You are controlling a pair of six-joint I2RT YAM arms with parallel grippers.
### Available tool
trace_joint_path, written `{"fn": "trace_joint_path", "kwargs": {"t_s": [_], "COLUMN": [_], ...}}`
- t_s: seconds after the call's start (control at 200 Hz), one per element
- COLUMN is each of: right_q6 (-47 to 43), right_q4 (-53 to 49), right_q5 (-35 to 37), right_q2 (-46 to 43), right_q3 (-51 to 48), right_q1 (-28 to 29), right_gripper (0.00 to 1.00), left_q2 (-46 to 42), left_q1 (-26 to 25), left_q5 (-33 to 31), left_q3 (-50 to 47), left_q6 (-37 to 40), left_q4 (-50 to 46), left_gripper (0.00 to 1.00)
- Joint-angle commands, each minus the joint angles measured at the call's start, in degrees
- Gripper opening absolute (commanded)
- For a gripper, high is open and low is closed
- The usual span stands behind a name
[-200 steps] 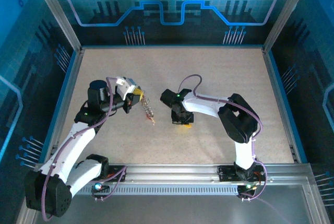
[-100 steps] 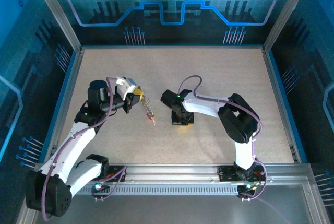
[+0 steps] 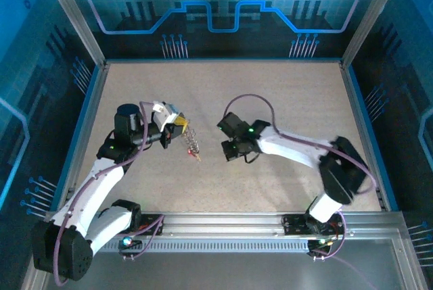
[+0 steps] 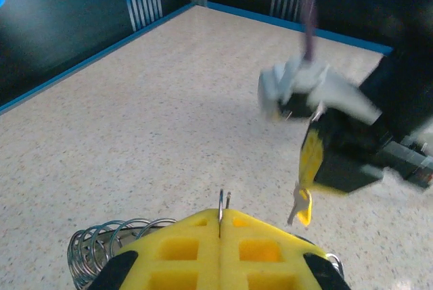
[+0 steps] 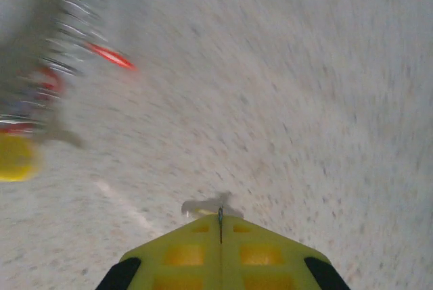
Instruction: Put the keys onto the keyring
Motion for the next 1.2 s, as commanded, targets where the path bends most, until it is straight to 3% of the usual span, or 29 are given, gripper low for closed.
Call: {"fn": "trace_joint_path", "kwargs": {"t_s": [0.0,0.18,0.43,0.74,0.951,1.191], "right_q6": [-19.9,-30.4,-33.2,-31.7,-23.1,-13.6], "right_q4": [15.2,17.6,16.5,13.3,13.1,20.9], "right_q5": [-9.2,-23.8,-29.1,-26.5,-25.8,-18.2], "right_q2": [-8.8,-14.7,-14.8,-12.8,-9.4,-7.8], "right_q3": [-6.1,-8.1,-4.3,-1.1,0.4,-2.7], "right_q1": [-1.1,-5.2,-5.4,-3.2,-1.4,1.0], "right_gripper": [0.00,0.00,0.00,0.00,0.00,0.00], "left_q2": [-1.7,-3.1,-3.8,-3.8,-4.1,-2.3], "left_q1": [-2.1,-5.5,-10.2,-11.8,-12.4,-12.8], "left_q5": [4.1,5.2,2.8,-1.2,-2.8,-3.3], "left_q3": [2.6,2.1,1.2,0.3,-1.1,-1.0], "left_q6": [6.3,9.4,11.4,9.7,7.2,5.1], "left_q4": [-2.0,-2.8,-2.9,-0.4,3.0,4.5], "left_gripper": [0.00,0.00,0.00,0.00,0.00,0.00]}}
